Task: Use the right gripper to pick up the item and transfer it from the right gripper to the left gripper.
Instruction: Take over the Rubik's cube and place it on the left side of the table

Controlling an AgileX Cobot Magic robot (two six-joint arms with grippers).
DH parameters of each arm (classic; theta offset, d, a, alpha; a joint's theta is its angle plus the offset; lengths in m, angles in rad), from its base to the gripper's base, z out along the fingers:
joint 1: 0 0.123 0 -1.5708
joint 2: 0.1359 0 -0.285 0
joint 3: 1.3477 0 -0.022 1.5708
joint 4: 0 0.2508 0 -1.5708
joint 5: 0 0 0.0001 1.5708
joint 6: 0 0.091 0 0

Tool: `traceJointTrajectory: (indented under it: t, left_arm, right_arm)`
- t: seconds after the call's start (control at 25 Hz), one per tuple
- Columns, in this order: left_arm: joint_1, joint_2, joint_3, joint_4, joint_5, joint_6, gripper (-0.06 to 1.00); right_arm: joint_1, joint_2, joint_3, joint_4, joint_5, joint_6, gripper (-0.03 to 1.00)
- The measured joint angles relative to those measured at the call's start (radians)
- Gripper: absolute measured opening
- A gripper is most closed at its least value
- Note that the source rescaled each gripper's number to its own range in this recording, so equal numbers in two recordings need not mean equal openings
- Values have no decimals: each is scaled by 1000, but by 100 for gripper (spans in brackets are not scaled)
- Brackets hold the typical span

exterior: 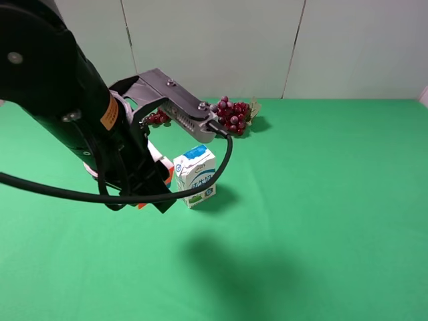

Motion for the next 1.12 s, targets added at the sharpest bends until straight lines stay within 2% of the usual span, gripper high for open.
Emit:
traceJointTrajectory:
  t: [0.16, 0.4, 0.72, 0.84, 0.96, 1.12]
  left_arm:
    - [56, 0, 0, -1, 25, -26, 0]
    - [236, 0, 0, -16, 11, -10, 0]
    - [558, 11, -1, -249, -51, 207, 0]
    - [655, 65, -6, -295, -58, 283, 0]
    - [705, 156, -25, -312, -60, 337, 0]
    - [713, 266, -86, -318, -71, 371, 0]
  right_arm:
    - [-2, 0, 0, 0, 0, 0, 100]
    - [-2, 0, 0, 0, 0, 0, 100]
    - [-2, 0, 0, 0, 0, 0, 100]
    - [-2, 0, 0, 0, 0, 0, 100]
    - [-2, 0, 0, 0, 0, 0, 100]
    - [-2, 0, 0, 0, 0, 0, 100]
